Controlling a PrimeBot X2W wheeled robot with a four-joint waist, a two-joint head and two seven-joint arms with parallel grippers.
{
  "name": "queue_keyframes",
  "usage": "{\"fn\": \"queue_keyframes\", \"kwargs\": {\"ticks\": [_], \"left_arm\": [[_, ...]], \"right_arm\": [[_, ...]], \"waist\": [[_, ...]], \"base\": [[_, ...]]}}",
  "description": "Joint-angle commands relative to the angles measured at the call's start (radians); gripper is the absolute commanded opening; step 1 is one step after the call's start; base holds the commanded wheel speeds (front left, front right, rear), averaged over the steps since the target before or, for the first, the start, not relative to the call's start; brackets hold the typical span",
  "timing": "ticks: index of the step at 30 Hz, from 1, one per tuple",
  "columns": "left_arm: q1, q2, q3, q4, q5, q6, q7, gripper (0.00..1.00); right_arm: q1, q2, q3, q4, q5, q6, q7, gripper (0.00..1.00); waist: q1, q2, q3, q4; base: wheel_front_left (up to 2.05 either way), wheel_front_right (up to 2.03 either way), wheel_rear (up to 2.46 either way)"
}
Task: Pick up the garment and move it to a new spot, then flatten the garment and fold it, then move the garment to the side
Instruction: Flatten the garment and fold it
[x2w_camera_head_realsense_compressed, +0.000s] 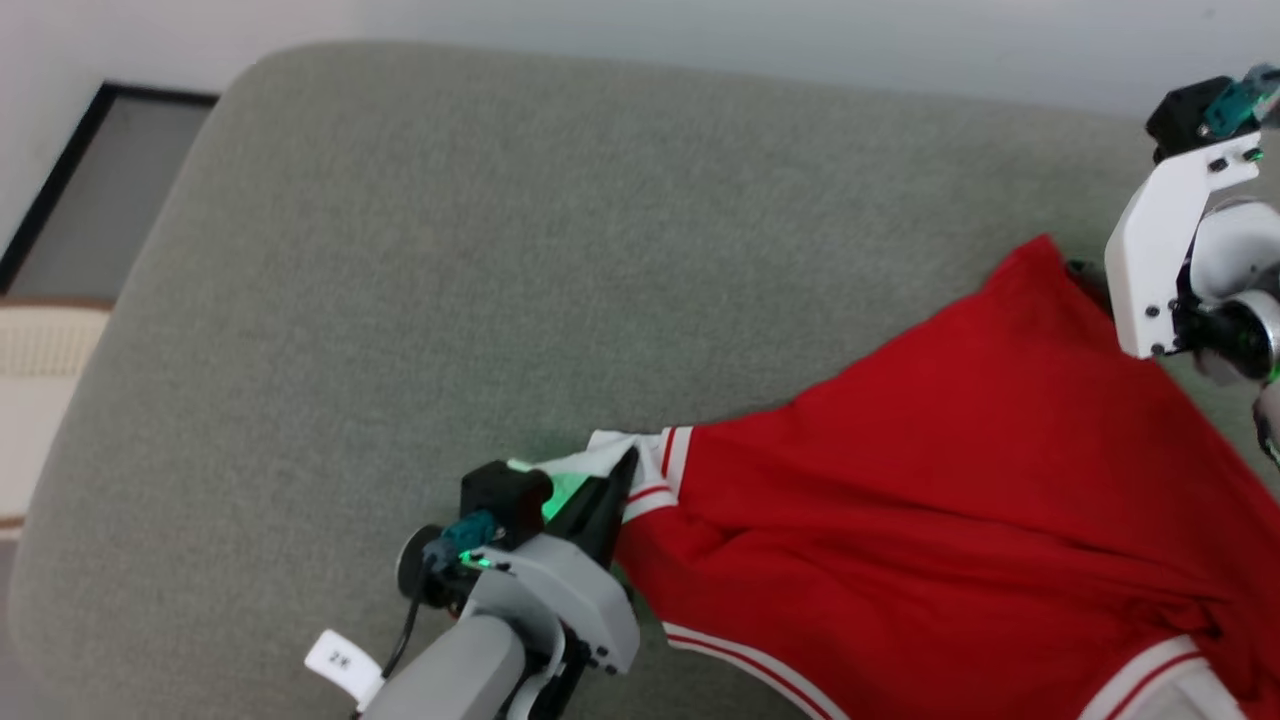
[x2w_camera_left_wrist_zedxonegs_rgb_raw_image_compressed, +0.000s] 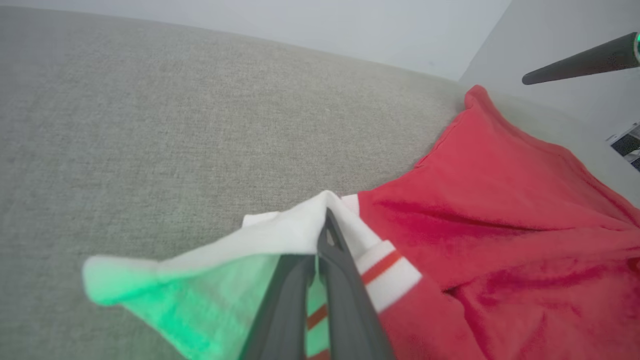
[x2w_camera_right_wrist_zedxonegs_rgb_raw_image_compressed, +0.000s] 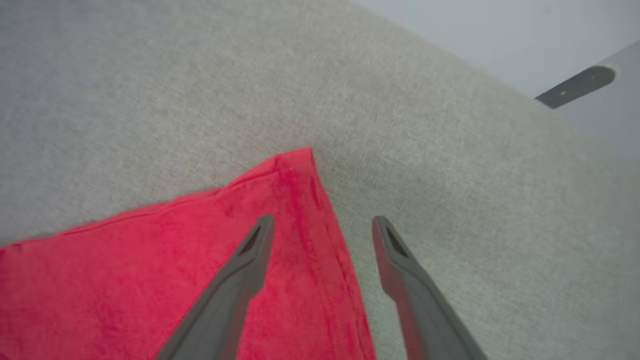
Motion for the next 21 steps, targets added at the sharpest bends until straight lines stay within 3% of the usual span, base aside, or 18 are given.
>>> {"fn": "queue_keyframes", "kwargs": {"ticks": [1,13,14,15,16,21], "left_arm": [[-0.017,-0.009,0.004,0.006,0.009,-0.008,-0.005,0.00],[-0.069,-0.092,0.048,0.065,0.066,-0.069,-0.004,0.00],[-0.068,-0.096,0.053,0.070,0.071,-0.076,-0.004,0.00],[-0.065,-0.099,0.059,0.076,0.077,-0.077,-0.004,0.00],[-0.061,-0.102,0.066,0.083,0.080,-0.081,-0.004,0.00],[-0.039,-0.104,0.093,0.116,0.097,-0.098,-0.004,0.00]], "right_arm": [[-0.020,0.005,0.005,0.029,-0.006,-0.001,0.003,1.00],[-0.144,0.086,-0.066,0.395,-0.051,-0.001,0.048,1.00],[-0.147,0.100,-0.065,0.420,-0.056,0.000,0.058,0.81],[-0.148,0.114,-0.062,0.437,-0.060,0.000,0.067,0.25],[-0.153,0.123,-0.060,0.448,-0.064,0.003,0.065,0.00],[-0.171,0.139,-0.061,0.471,-0.065,0.003,0.033,0.00]], "waist": [[0.0000,-0.0001,0.075,0.058],[0.0000,-0.0001,0.142,0.116],[0.0000,-0.0001,0.141,0.116],[0.0000,-0.0001,0.138,0.116],[0.0000,-0.0001,0.134,0.116],[0.0000,-0.0001,0.090,0.103]], "base": [[0.00,0.00,0.00],[0.00,0.00,0.00],[0.00,0.00,0.00],[0.00,0.00,0.00],[0.00,0.00,0.00],[0.00,0.00,0.00]]}}
